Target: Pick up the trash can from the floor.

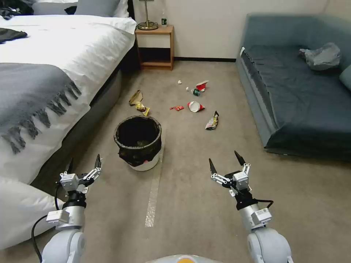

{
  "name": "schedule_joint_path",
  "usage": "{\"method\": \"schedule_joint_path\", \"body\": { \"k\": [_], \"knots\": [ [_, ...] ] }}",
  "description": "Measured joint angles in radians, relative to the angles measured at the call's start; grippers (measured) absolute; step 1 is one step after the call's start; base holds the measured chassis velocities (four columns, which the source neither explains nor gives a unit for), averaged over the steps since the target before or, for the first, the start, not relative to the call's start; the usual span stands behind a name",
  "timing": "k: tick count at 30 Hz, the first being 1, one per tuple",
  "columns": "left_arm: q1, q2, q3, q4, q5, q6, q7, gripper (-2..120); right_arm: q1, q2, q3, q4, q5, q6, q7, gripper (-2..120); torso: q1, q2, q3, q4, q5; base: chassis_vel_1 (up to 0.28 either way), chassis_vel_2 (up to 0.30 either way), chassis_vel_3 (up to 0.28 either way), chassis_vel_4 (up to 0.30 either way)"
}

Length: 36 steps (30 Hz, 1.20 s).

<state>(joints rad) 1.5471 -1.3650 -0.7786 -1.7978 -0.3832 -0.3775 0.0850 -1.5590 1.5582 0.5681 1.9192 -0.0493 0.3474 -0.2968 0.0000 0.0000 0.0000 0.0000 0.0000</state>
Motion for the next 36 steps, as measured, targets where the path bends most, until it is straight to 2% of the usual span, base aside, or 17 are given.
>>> {"method": "schedule_joint_path", "body": {
  "k": [29, 36],
  "knots": [
    [0.002, 0.005, 0.009, -0.02, -0.023, 0.01, -0.008, 99, -0.005, -0.003, -0.004, 0.004, -0.003, 0.006, -0.007, 100, 0.0, 0.0, 0.0, 0.0, -0.0001, -0.066, 0.07, 0.071, -0.067],
    [-0.006, 0.005, 0.012, -0.021, -0.027, 0.038, -0.061, 98, 0.006, -0.004, -0.006, -0.005, -0.003, 0.005, -0.01, 100, 0.0, 0.0, 0.0, 0.0, -0.0001, -0.055, 0.065, 0.065, -0.061]
  ]
}}
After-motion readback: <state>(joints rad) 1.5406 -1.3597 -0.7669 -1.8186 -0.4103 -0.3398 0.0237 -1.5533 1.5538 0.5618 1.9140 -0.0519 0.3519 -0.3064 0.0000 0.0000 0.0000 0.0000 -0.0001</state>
